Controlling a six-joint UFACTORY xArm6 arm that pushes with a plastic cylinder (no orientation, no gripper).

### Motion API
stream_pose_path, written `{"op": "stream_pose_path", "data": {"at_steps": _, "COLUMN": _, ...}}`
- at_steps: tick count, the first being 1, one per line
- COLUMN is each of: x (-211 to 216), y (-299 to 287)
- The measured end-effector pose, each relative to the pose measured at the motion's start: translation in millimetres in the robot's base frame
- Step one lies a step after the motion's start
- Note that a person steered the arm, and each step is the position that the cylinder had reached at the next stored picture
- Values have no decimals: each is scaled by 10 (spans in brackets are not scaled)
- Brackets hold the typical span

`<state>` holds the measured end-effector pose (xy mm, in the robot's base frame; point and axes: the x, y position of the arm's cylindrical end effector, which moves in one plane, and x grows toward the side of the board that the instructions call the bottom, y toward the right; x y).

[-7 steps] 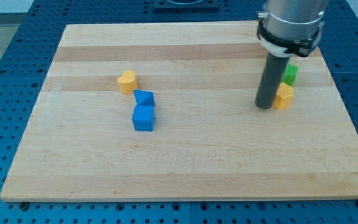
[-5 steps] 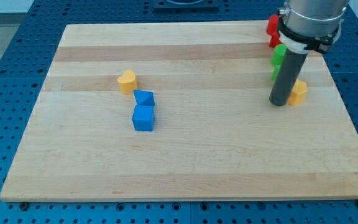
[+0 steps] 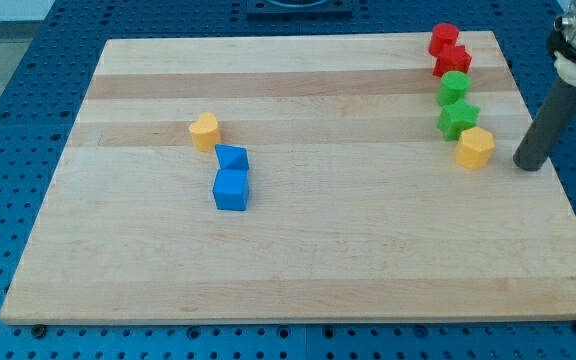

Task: Adjust the yellow hexagon below to the green star

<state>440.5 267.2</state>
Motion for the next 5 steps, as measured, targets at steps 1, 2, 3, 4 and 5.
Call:
{"op": "stream_pose_path", "data": {"at_steps": 1, "x": -27, "y": -12}}
{"op": "stream_pose_path", "data": {"at_steps": 2, "x": -27, "y": -114}}
{"op": "stream_pose_path", "data": {"at_steps": 3, "x": -26, "y": -227}}
{"op": "stream_pose_path", "data": {"at_steps": 4, "x": -5, "y": -288}}
{"op": "stream_pose_path", "data": {"at_steps": 5, "x": 29, "y": -300}}
